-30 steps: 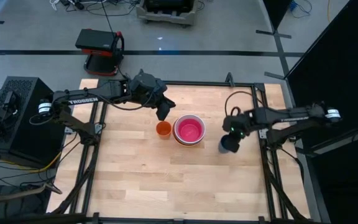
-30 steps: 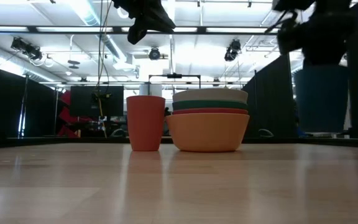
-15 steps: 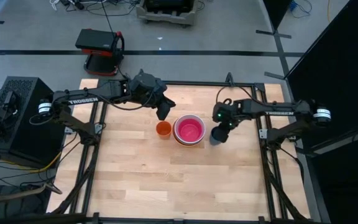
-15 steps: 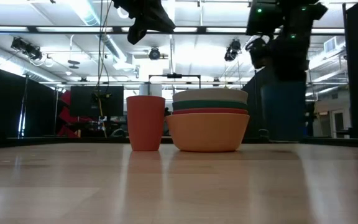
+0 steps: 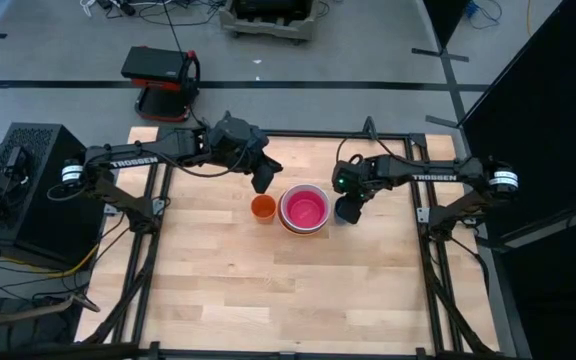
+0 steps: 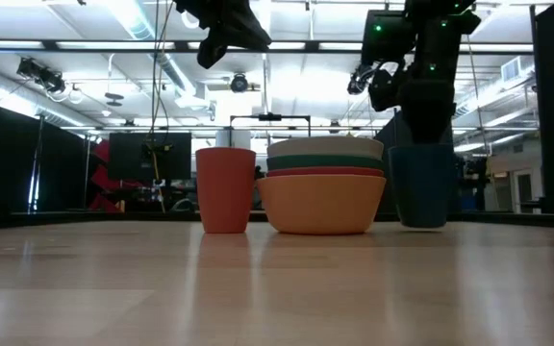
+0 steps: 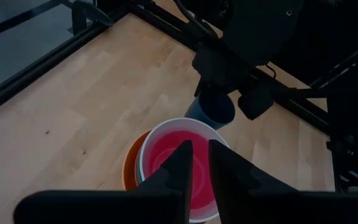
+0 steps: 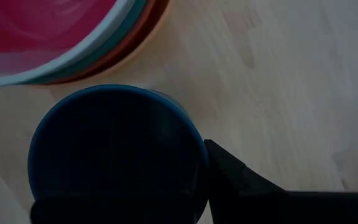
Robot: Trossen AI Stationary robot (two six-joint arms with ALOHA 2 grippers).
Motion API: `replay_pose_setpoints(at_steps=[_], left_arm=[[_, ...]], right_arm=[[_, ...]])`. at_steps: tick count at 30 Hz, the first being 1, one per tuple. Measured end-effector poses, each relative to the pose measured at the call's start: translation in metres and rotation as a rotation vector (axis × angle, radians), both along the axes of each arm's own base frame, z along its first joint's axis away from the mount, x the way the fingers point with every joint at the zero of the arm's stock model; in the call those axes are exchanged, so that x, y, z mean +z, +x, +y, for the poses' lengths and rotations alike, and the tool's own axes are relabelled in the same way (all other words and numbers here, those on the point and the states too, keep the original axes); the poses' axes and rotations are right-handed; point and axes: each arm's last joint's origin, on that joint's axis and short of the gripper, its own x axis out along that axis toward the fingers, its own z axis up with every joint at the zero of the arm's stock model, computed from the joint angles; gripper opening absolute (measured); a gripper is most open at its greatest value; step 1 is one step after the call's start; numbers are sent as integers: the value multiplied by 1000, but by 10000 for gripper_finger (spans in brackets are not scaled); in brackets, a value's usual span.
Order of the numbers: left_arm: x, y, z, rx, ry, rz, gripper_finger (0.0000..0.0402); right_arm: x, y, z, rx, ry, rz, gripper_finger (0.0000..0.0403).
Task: Nest bowls inside each other
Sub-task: Move the blue cup to the right of the stacked bowls
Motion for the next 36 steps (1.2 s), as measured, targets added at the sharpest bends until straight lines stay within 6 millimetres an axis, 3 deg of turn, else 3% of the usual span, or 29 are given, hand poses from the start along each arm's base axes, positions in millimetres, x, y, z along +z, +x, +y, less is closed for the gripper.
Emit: replay_pose_setpoints(at_steps=[36], left_arm=[[0, -1, 2, 41, 48, 12, 36]], right_arm=[[-2, 6, 3, 59, 47, -25, 0]])
